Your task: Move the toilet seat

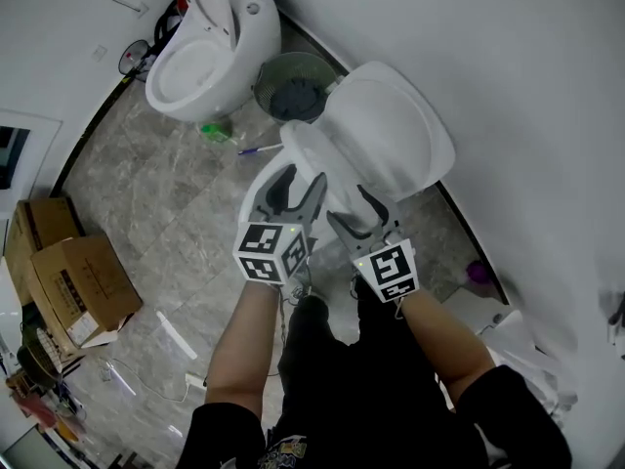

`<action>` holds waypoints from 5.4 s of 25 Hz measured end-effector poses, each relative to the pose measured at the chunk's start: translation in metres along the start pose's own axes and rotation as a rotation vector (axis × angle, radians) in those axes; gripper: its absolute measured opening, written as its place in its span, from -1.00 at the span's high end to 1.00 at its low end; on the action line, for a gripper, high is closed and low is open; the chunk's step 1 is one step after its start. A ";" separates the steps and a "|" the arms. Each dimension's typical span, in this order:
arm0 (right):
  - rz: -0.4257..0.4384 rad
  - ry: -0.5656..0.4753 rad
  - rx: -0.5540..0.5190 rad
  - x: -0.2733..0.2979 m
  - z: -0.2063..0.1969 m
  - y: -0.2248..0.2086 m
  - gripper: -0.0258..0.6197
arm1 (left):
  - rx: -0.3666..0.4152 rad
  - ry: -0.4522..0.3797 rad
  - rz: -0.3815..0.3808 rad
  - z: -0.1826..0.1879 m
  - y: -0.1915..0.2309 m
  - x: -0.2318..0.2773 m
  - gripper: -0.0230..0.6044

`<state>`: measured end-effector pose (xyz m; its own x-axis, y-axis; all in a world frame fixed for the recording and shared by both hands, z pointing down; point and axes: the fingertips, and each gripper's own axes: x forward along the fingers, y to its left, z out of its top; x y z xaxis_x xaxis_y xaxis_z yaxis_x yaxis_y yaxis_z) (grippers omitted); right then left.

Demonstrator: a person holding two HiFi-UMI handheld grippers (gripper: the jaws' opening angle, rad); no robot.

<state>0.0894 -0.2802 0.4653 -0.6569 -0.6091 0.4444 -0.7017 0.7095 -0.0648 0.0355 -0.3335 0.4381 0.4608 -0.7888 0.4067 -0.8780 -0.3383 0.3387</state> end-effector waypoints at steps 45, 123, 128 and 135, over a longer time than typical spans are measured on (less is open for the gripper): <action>-0.221 -0.003 -0.062 -0.022 0.013 -0.217 -0.03 | 0.154 0.035 -0.053 0.053 -0.089 0.144 0.31; 0.080 -0.208 0.024 -0.444 -0.041 0.226 0.90 | 0.158 -0.071 0.033 -0.170 -0.323 -0.431 0.91; 0.108 -0.238 -0.016 -0.451 -0.025 0.234 0.91 | 0.175 -0.138 0.071 -0.160 -0.327 -0.441 0.91; 0.133 -0.252 -0.036 -0.454 -0.016 0.239 0.91 | 0.202 -0.194 0.151 -0.146 -0.323 -0.450 0.91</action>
<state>0.2244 0.1715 0.2620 -0.7935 -0.5756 0.1977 -0.5976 0.7983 -0.0744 0.1304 0.2058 0.2695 0.3069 -0.9145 0.2638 -0.9516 -0.2896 0.1033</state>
